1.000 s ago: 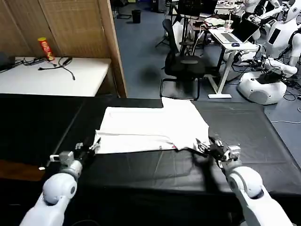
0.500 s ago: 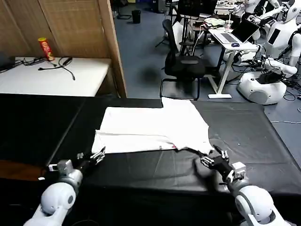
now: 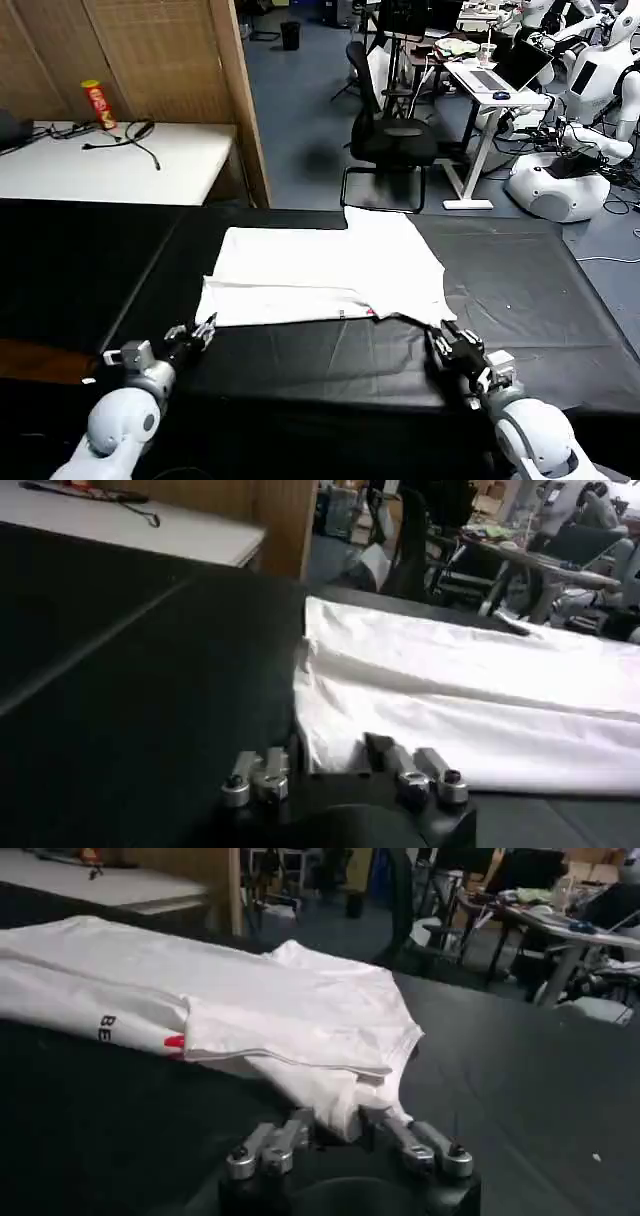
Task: Fold and organize the clothes.
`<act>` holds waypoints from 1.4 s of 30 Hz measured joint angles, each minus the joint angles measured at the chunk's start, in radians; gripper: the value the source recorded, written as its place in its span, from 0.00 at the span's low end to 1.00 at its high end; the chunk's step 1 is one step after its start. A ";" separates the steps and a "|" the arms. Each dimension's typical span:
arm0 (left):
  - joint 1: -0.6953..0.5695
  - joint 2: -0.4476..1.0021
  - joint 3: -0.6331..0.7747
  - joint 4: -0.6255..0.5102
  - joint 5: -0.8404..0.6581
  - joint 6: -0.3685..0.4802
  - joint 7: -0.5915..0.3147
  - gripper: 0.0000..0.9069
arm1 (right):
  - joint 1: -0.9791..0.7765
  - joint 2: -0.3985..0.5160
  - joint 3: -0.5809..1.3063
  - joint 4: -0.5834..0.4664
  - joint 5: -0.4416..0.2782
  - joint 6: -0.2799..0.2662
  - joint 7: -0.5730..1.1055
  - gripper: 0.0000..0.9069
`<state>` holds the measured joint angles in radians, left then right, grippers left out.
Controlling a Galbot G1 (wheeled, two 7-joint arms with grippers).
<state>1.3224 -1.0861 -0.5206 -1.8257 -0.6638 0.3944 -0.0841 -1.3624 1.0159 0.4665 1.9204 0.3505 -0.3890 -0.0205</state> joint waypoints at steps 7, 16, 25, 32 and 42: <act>0.002 0.009 0.001 0.003 0.005 0.000 0.004 0.00 | -0.008 -0.011 0.008 0.019 0.037 -0.032 0.026 0.00; 0.045 0.066 0.001 -0.038 0.102 0.006 0.005 0.00 | 0.005 -0.080 0.055 0.095 0.208 -0.144 0.091 0.00; 0.161 0.225 -0.037 -0.150 0.133 0.020 0.027 0.00 | -0.054 -0.140 0.112 0.170 0.323 -0.259 0.140 0.00; 0.287 0.291 -0.084 -0.241 0.159 0.025 0.041 0.00 | -0.129 -0.127 0.124 0.214 0.325 -0.299 0.169 0.00; 0.434 0.295 -0.136 -0.281 0.199 0.031 0.053 0.00 | -0.225 -0.093 0.123 0.275 0.306 -0.330 0.192 0.00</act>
<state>1.7559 -0.7914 -0.6570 -2.1063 -0.4645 0.4256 -0.0312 -1.5877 0.9228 0.5894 2.1950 0.6560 -0.7188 0.1711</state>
